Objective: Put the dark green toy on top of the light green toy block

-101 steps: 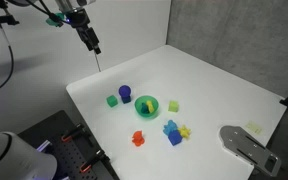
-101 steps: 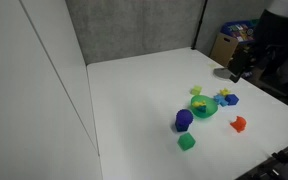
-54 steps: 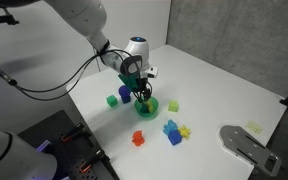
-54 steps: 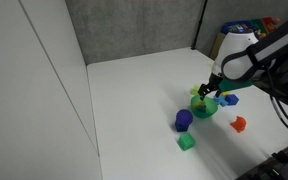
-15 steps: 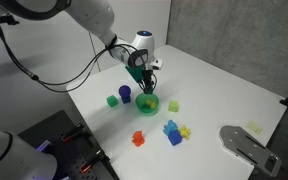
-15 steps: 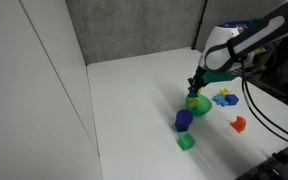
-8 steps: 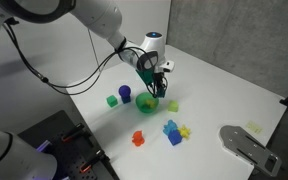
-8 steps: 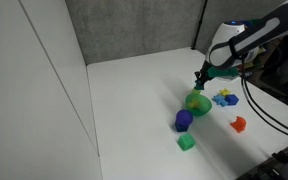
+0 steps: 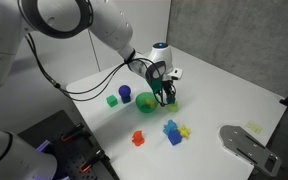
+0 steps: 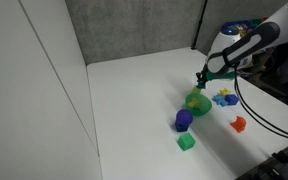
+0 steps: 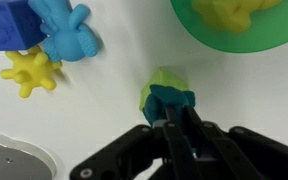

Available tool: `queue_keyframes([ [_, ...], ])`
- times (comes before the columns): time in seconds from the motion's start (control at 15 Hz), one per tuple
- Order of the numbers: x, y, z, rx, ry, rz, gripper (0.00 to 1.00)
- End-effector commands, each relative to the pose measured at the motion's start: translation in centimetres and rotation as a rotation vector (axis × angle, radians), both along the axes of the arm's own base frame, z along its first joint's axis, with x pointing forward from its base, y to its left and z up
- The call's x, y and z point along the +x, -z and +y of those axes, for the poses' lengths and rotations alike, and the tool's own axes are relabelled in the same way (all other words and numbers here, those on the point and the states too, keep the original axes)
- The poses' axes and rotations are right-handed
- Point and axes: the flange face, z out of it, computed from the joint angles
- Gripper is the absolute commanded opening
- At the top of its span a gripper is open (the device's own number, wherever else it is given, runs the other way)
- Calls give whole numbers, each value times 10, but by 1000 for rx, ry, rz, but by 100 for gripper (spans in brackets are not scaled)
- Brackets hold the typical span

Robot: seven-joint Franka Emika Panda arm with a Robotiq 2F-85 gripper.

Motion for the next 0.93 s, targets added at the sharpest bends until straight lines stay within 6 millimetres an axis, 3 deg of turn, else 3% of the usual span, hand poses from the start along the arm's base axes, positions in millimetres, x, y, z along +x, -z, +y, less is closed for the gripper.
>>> queue_keyframes([
  [0.0,25,8,-7,-29,23,-32,6],
  [0.33,44,17,-10,-49,24,-55,6],
  [0.87,46,30,-8,-44,28,-48,5],
])
